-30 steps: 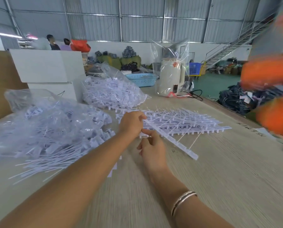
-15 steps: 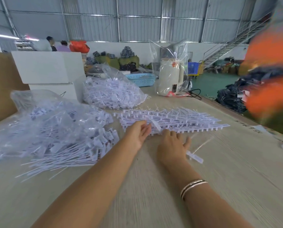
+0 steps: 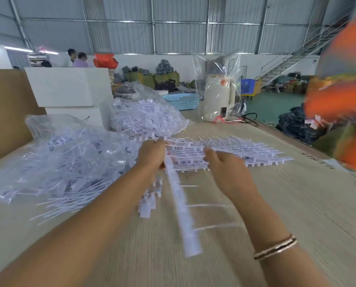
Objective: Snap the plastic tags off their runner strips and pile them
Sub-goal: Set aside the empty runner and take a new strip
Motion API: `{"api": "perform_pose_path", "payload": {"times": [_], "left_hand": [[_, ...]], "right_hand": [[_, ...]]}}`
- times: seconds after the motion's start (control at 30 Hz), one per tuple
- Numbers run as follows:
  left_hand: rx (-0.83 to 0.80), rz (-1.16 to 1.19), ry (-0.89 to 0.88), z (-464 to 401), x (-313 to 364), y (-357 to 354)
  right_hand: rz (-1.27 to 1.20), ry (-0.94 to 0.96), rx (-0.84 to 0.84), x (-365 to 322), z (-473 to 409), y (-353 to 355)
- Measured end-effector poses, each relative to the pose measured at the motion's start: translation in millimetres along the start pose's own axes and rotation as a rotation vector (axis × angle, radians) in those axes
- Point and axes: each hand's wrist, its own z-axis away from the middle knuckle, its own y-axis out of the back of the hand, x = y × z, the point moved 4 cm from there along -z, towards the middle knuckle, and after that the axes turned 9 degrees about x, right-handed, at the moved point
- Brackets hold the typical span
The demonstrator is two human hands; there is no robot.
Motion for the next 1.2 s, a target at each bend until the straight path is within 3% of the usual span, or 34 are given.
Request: {"api": "perform_pose_path", "payload": {"times": [0.07, 0.13, 0.23, 0.3, 0.43, 0.53, 0.6, 0.67, 0.73, 0.8, 0.9, 1.0, 1.1, 1.2], "left_hand": [[0.023, -0.054, -0.06, -2.3, 5.0, 15.3], [0.007, -0.076, -0.044, -3.3, 6.8, 28.9], [-0.042, -0.102, -0.038, -0.4, 6.1, 42.4], [-0.046, -0.185, -0.044, 6.1, 2.4, 45.0], [-0.075, -0.266, -0.03, 20.1, -13.7, 44.5], [-0.12, -0.189, 0.052, 23.2, -25.3, 47.9], [-0.145, -0.122, 0.071, 25.7, -26.4, 50.0], [-0.147, -0.093, 0.069, 29.9, -24.4, 50.4], [-0.133, -0.161, -0.013, 34.5, -21.1, 53.3], [-0.104, -0.281, -0.136, 37.8, -14.6, 58.0], [-0.051, -0.359, -0.254, 39.8, -4.5, 71.4], [-0.016, -0.184, -0.258, 37.5, 4.9, 92.9], [-0.023, -0.091, -0.215, 26.2, 14.8, 113.5], [-0.128, -0.093, -0.219, 14.6, 20.7, 131.1]], "right_hand": [[-0.173, -0.067, 0.074, 7.3, -2.7, 10.2], [-0.277, -0.116, 0.021, 13.8, -5.4, 4.4], [-0.098, -0.068, -0.214, 25.2, -4.4, -31.2], [-0.09, -0.032, -0.236, 30.3, -3.7, -50.0], [-0.079, -0.035, -0.009, 34.5, -16.5, -61.7], [0.139, 0.138, 0.178, 21.0, -31.8, -59.5], [0.255, 0.235, 0.078, 10.6, -42.1, -65.3], [0.412, 0.273, -0.141, 8.5, -50.6, -76.4], [0.606, 0.314, -0.266, 10.2, -54.6, -85.5], [0.714, 0.339, -0.202, 7.5, -59.4, -88.6], [0.679, 0.358, 0.048, 2.3, -71.1, -87.9], [0.622, 0.269, -0.009, 17.1, -85.6, -87.9], [0.741, 0.392, -0.128, 31.9, -86.0, -94.1], [0.65, 0.469, 0.017, 35.7, -88.7, -88.4]]}}
